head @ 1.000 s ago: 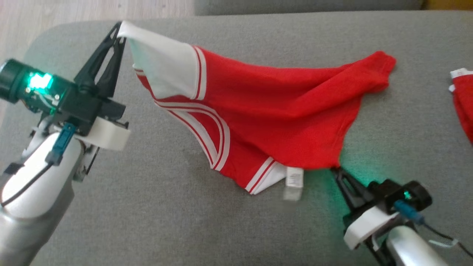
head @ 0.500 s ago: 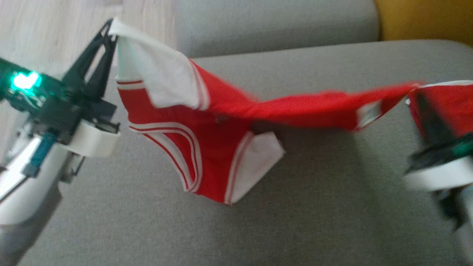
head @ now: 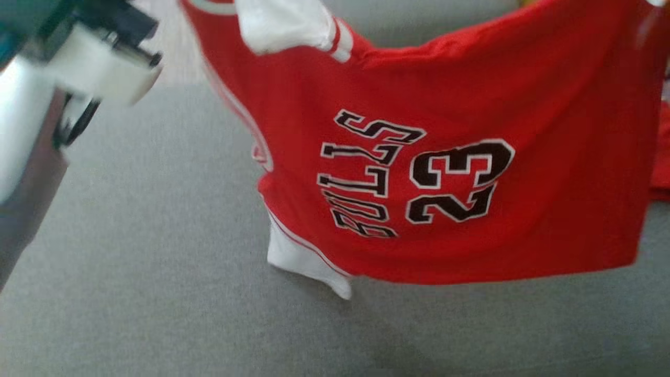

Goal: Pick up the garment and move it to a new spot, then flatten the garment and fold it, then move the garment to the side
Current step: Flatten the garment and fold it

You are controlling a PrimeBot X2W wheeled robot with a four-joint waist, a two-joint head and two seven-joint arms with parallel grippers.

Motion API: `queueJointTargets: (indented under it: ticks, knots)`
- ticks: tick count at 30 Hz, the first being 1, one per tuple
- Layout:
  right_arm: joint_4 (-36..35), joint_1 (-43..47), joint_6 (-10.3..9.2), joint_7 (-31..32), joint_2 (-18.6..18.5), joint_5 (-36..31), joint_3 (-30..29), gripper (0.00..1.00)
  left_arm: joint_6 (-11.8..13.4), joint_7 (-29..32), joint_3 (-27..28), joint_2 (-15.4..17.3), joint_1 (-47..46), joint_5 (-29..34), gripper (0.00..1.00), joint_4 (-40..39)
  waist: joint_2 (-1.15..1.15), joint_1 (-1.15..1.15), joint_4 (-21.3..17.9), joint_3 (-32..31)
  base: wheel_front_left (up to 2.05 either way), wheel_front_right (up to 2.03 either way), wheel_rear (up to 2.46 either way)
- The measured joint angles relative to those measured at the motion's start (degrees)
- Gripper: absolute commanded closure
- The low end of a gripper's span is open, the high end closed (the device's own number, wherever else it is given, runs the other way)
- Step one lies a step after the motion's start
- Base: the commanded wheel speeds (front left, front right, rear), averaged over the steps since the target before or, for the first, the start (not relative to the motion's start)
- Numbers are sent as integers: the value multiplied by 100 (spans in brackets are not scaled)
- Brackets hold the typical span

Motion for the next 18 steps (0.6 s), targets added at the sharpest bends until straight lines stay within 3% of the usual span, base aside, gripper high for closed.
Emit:
queueJointTargets:
  ticks: [2,5,11,14,18]
  knots:
    - [706,-621,0,11,-48,169,490,100,-232,54,-170,-287,-380,-16,100,662,0,2,30,302,0,0,0]
    - [1426,-1405,0,-144,-23,231,798,100,-330,-58,-201,-514,-987,64,100,1407,0,3,59,648,0,0,0]
    - [2644,-2941,0,-766,164,298,842,100,-24,-615,99,-1302,-2485,321,100,2615,0,3,166,1341,0,0,0]
    - [2921,-3605,0,-969,265,322,598,100,70,-660,383,-1537,-3102,428,100,2581,0,3,224,1677,0,0,0]
    - [2913,-3933,0,-1032,165,216,334,100,30,-701,615,-1497,-3178,726,100,1936,0,1,336,2094,0,0,0]
